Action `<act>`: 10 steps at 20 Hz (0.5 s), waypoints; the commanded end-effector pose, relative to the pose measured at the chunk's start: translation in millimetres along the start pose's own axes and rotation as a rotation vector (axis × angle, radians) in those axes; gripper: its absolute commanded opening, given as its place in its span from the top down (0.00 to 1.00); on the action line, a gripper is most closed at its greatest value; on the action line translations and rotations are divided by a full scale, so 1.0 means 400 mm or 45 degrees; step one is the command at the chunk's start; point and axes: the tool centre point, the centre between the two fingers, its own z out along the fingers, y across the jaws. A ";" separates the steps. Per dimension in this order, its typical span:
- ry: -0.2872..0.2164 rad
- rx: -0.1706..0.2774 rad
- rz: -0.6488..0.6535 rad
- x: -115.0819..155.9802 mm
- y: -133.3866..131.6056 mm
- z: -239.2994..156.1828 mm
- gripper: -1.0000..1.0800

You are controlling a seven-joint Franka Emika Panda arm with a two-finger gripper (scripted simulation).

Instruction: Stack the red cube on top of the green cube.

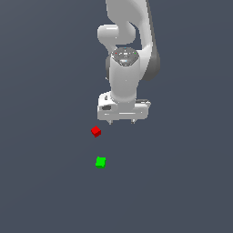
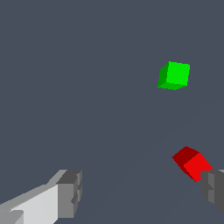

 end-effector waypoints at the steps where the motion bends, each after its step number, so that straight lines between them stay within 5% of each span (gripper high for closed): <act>1: 0.000 0.000 0.000 0.000 0.000 0.000 0.04; 10: -0.001 0.000 -0.053 -0.016 0.018 0.017 0.04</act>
